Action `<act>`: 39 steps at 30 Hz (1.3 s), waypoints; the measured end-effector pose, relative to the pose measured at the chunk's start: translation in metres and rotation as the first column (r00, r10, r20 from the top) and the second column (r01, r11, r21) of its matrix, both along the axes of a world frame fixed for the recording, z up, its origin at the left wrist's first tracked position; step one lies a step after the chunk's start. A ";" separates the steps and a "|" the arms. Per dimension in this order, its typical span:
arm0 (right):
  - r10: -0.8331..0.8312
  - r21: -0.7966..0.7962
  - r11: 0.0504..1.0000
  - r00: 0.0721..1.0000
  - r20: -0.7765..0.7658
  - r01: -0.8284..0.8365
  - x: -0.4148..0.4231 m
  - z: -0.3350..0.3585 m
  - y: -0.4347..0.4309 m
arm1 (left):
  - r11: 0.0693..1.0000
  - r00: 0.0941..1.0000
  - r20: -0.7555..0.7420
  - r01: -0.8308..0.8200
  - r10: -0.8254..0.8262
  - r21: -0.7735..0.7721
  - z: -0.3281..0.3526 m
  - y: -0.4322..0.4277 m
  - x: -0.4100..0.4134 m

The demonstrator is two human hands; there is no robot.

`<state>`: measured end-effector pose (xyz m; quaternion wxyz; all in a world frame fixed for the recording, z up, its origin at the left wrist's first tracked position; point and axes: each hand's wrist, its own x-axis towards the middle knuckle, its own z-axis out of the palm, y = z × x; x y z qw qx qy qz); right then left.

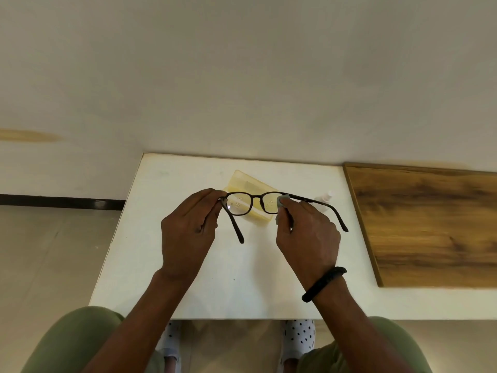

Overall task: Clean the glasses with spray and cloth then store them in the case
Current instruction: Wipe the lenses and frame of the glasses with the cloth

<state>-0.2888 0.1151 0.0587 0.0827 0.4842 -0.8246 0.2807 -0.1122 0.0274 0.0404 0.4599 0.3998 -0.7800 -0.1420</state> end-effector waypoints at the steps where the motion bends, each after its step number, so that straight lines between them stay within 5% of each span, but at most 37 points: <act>1: 0.016 -0.003 1.000 1.000 0.008 -0.016 0.000 0.000 0.000 | 1.000 1.000 -0.001 0.001 -0.001 -0.001 0.001 0.000 0.000; 14: 0.235 -0.078 0.970 0.970 0.071 -0.229 0.005 -0.001 -0.003 | 0.998 0.997 -0.074 0.036 -0.032 0.059 0.005 -0.002 0.003; 25: -0.007 0.071 0.997 1.000 0.028 0.005 0.008 0.006 -0.001 | 0.999 0.999 -0.026 0.044 -0.043 0.031 0.002 0.000 0.000; 35: 0.177 0.063 0.981 0.977 0.118 -0.185 0.007 0.002 -0.003 | 0.998 0.999 -0.016 0.042 -0.042 0.035 0.002 0.001 0.000; 39: 0.104 0.089 0.989 0.984 0.144 -0.118 0.008 0.002 -0.002 | 0.999 1.000 -0.020 0.022 -0.021 0.026 0.001 0.000 -0.002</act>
